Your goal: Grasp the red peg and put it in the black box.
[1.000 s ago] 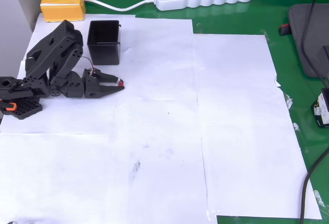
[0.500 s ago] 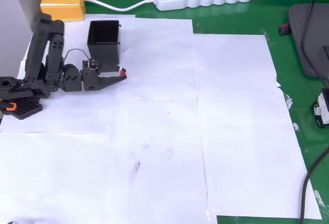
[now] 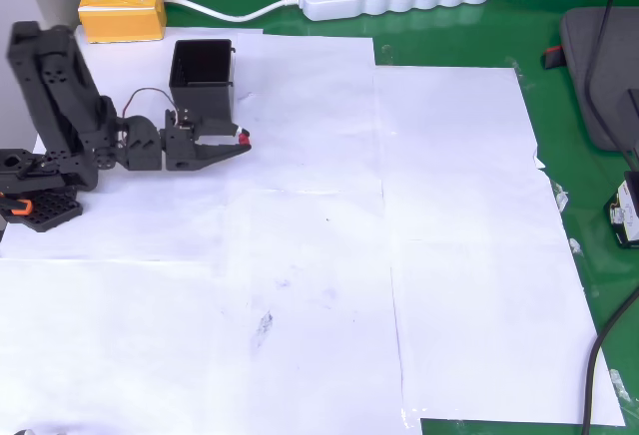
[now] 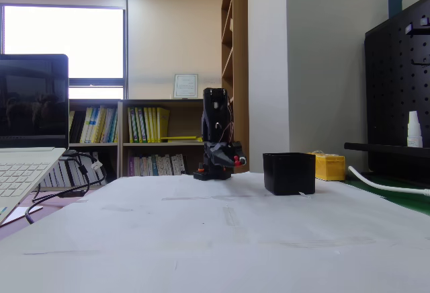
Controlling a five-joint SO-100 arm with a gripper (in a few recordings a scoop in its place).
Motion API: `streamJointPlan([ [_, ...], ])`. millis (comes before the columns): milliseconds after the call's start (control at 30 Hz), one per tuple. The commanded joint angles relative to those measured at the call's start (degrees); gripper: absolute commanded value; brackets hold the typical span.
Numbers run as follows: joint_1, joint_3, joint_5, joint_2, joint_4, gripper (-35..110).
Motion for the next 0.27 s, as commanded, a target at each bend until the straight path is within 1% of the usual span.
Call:
streamJointPlan([
  [0,-0.35,4.92,-0.09,-5.98,8.17,0],
  [167,-0.09,11.69,0.7,-9.49,22.5,0],
  [233,0.18,16.0,1.14,-11.16,31.29,0],
])
